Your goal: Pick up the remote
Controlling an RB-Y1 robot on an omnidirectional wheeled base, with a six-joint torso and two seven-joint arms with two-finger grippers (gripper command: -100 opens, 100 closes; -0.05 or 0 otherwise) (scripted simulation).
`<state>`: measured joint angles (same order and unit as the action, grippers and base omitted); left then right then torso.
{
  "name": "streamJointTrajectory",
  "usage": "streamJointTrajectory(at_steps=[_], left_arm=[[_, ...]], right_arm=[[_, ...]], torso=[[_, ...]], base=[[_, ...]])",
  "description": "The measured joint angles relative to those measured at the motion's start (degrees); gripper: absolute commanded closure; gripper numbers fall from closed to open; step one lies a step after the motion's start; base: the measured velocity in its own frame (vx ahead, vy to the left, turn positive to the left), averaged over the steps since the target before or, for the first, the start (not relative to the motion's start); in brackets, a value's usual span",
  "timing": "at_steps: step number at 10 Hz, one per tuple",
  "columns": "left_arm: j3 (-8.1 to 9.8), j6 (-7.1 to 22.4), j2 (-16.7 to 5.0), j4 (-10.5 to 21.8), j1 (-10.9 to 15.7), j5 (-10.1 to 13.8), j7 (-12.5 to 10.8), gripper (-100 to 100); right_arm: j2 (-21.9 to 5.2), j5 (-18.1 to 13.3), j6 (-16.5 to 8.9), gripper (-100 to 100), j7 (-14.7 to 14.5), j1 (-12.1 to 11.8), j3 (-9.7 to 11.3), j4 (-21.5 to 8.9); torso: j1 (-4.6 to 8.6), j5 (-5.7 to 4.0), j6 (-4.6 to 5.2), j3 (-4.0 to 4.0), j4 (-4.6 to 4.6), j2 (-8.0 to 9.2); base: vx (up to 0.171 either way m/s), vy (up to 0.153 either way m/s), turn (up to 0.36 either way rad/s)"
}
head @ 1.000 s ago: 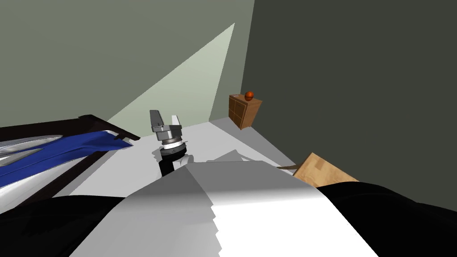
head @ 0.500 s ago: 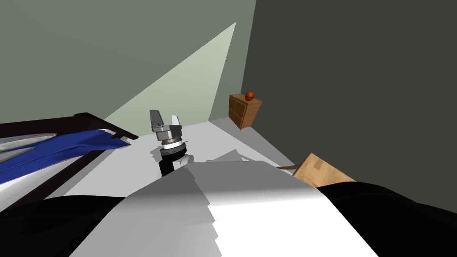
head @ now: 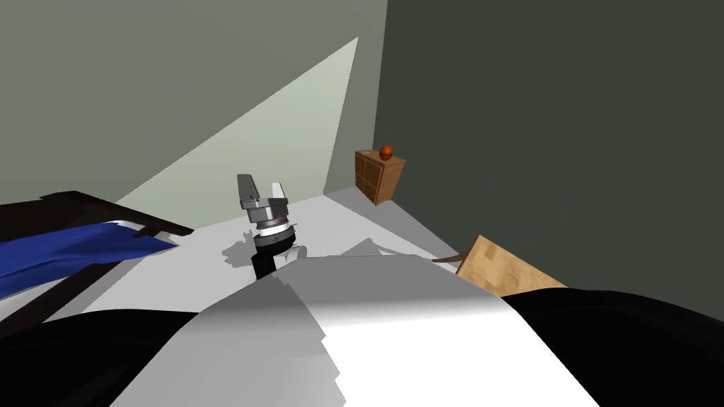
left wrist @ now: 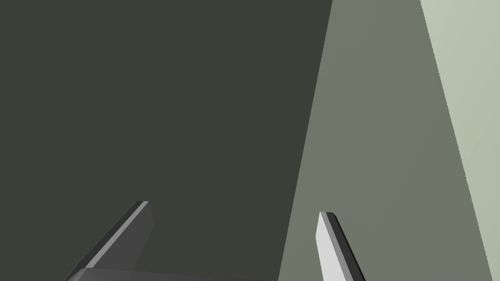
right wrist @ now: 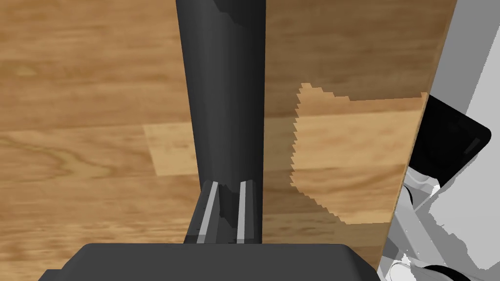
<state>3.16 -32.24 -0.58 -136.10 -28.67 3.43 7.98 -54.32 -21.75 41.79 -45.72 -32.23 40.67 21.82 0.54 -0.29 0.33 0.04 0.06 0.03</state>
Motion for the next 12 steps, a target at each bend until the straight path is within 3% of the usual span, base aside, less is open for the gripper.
streamJointTrajectory(at_steps=[3, 4, 12], left_arm=[[0.00, 0.00, 0.00, 0.00, 0.01, 0.00, 0.00, 0], [0.00, 0.00, 0.00, 0.00, 0.01, 0.00, 0.00, 0], [0.00, 0.00, 0.00, 0.00, 0.00, 0.00, 0.00, 0]], right_arm=[[-0.55, 4.10, 0.56, 100, -3.04, 2.32, 4.52, -0.61], [-0.98, 4.46, 0.14, 100, -2.94, 1.96, 4.77, 0.54], [-7.10, 17.07, -2.63, 100, -10.87, 4.38, 17.58, 6.98]], torso=[[-0.04, -0.01, -0.09, 0.05, 0.05, 0.07], [-0.05, -0.01, -0.07, 0.11, 0.06, 0.19], [-0.06, 0.03, -0.03, 0.04, 0.00, 0.08]], base=[[0.043, -0.011, -0.024], [0.063, -0.025, -0.271], [0.081, -0.013, -0.171]])
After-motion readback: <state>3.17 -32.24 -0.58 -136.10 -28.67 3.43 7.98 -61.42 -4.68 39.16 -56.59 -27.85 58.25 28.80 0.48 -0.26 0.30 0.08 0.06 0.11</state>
